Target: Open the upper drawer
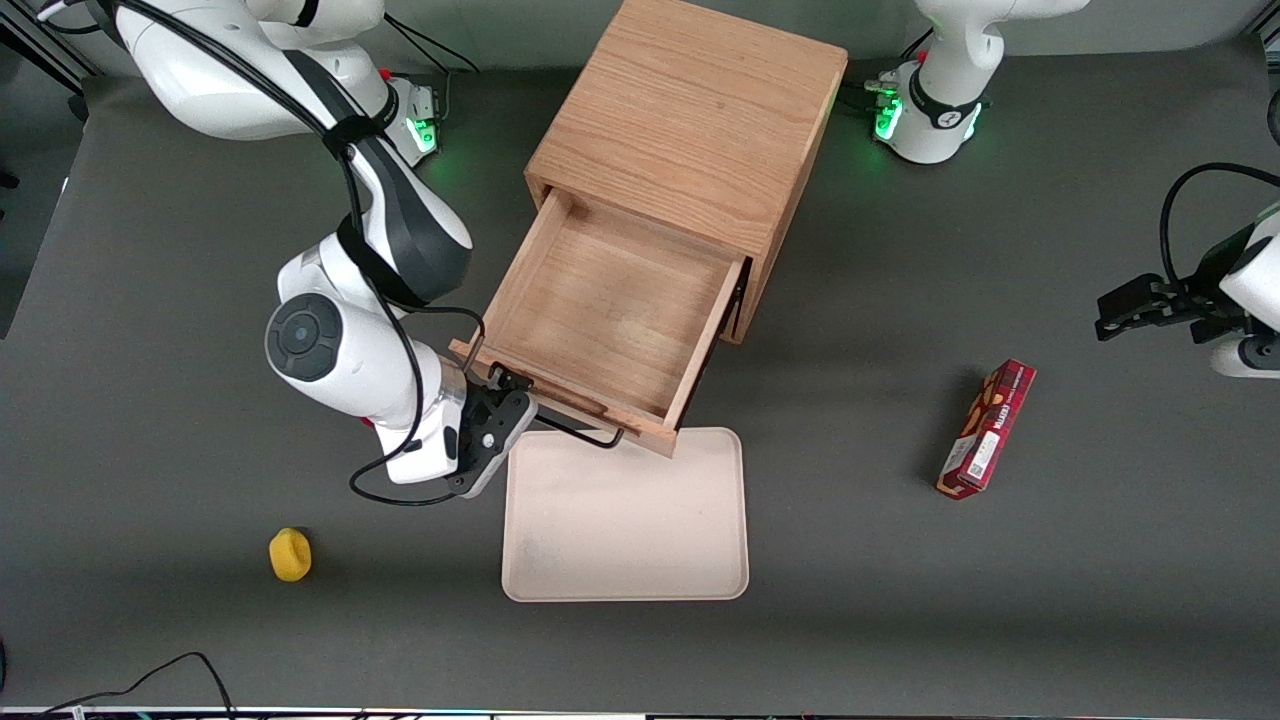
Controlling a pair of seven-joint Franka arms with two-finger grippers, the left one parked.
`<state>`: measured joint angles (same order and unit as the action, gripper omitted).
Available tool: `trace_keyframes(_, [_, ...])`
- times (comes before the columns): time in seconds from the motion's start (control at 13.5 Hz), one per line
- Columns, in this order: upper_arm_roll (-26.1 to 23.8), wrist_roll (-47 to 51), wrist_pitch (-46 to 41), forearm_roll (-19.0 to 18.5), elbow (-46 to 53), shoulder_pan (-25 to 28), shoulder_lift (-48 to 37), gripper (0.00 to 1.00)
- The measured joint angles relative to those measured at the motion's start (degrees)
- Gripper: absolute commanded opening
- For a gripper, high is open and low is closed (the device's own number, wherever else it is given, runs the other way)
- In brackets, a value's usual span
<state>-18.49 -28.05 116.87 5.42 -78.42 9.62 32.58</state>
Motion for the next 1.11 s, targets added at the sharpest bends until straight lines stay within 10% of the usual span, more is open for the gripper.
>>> trace_keyframes(0.44, [5.28,13.97,-11.55,7.73,1.73,-5.56,-11.01,1.0])
trace_keyframes(0.81, [10.06,39.44,-26.5,-1.94,-6.06,-9.16,-25.83,1.0])
trace_keyframes(1.11, [10.89,41.77,-27.94,-4.64,-13.12,-12.48,-33.26,1.0])
